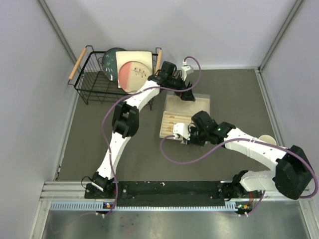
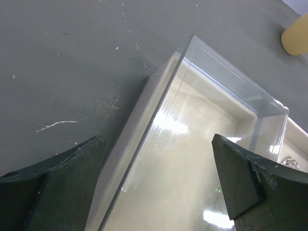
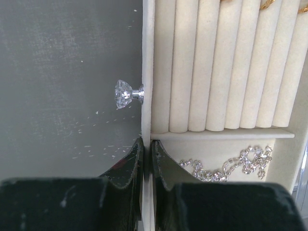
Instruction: Organize the mixed jewelry
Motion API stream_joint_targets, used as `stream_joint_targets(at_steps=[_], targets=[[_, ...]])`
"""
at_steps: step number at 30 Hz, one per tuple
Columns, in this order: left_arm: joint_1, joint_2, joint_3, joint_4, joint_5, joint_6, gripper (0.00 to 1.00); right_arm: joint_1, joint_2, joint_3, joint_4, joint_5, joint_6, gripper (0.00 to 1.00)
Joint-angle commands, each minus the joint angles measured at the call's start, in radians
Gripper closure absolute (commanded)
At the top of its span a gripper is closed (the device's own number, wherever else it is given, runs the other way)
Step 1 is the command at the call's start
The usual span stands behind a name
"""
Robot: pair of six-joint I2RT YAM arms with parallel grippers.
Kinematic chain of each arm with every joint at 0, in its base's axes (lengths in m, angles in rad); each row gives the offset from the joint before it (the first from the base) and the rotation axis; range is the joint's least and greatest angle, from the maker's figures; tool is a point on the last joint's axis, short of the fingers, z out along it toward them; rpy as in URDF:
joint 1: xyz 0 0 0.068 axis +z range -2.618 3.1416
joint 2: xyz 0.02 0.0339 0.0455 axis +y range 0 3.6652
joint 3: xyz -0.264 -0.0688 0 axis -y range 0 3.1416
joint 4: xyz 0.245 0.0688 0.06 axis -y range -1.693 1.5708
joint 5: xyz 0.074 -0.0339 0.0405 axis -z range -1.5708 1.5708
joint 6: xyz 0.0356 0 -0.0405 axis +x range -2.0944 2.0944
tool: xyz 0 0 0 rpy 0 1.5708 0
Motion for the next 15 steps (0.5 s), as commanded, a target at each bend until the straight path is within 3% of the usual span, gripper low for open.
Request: stream_joint_targets(at_steps=[1,15], targets=[[0.01,-0.019,-0.005,0.031,0.029,0.001,0.01,-0.007,0.0,0.011,0.075,-0.011,-0.002,1.0],[0.011,-0.021,-0.007,0.031,0.028,0.002,0.01,-0.007,0.006,-0.006,0.079,-0.017,-0.002,1.0]])
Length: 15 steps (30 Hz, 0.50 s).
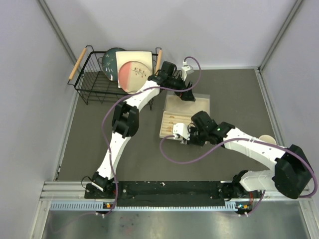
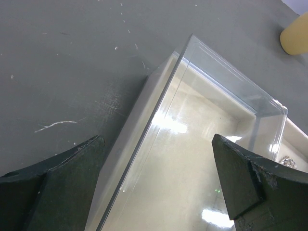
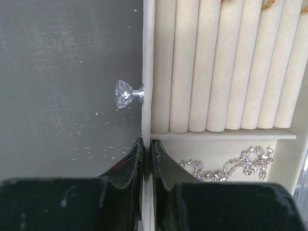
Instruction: Organize the mixed jewelry
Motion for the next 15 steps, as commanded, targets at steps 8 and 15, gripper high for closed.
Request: stream_joint_targets(at_steps=[8,15], targets=[[0.01,-0.019,-0.005,0.031,0.027,0.002,0.01,-0.007,-0.01,-0.007,0.073,-0.029,0.006,1.0],[0.01,-0.019,-0.005,0.031,0.024,0.003,0.01,-0.007,-0.01,-0.017,0.084,-0.017,0.006,1.0]])
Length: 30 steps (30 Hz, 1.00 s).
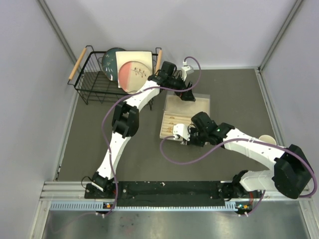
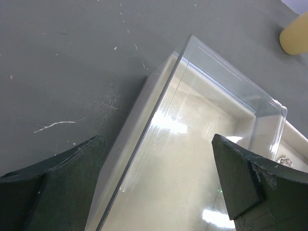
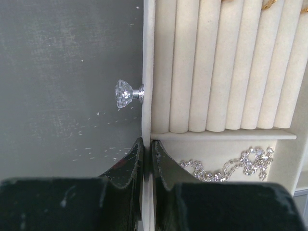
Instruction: Organize the mixed jewelry
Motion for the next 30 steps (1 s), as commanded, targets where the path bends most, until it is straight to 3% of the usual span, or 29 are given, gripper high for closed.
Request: stream_joint_targets(at_steps=[1,30], targets=[[0.01,-0.019,-0.007,0.032,0.022,0.003,0.01,-0.007,-0.01,-0.004,0.071,-0.014,0.002,1.0],[0.01,-0.019,-0.008,0.031,0.026,0.003,0.01,-0.027,-0.027,0.057,0.066,0.04,-0.032,1.0]])
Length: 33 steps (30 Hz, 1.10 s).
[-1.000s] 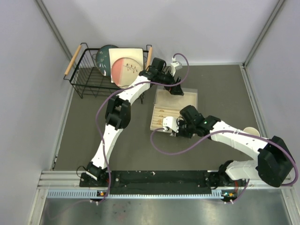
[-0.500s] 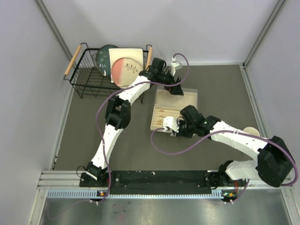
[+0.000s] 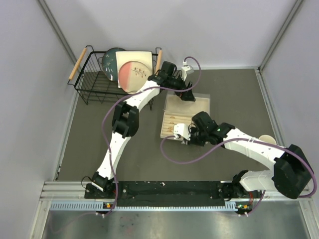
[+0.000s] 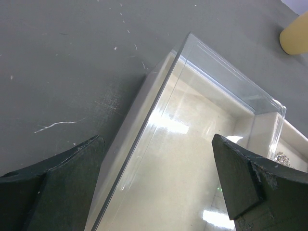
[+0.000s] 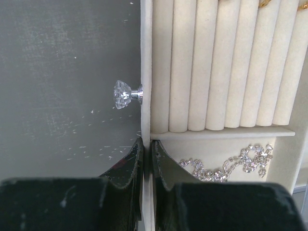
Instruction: Organize the mixed jewelry
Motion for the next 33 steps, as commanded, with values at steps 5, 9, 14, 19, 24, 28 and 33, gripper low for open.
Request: stream_joint_targets(at_steps=[5,9,14,19,24,28,33], targets=[[0.011,-0.018,-0.01,0.029,0.027,0.002,0.01,-0.015,-0.043,0.081,0.05,0.035,-0.016,1.0],[0.01,-0.018,-0.01,0.029,0.027,0.0,0.01,-0.014,-0.052,0.088,0.041,0.03,-0.016,1.0],[0.01,-0.018,-0.012,0.029,0.027,0.0,0.01,-0.015,-0.056,0.091,0.036,0.038,-0.019,1.0],[0.01,-0.016,-0.015,0.029,0.029,-0.001,0.01,-0.014,-0.056,0.092,0.034,0.046,-0.024,1.0],[0.01,-0.018,-0.015,0.03,0.03,0.0,0.01,-0.014,-0.04,0.092,0.042,0.046,-0.036,1.0],[0.01,-0.016,-0.016,0.029,0.032,-0.001,0.01,-0.015,-0.027,0.104,0.047,0.05,-0.043,1.0],[0.008,-0.01,-0.022,0.029,0.035,0.0,0.01,-0.015,-0.01,0.121,0.048,0.056,-0.057,1.0]])
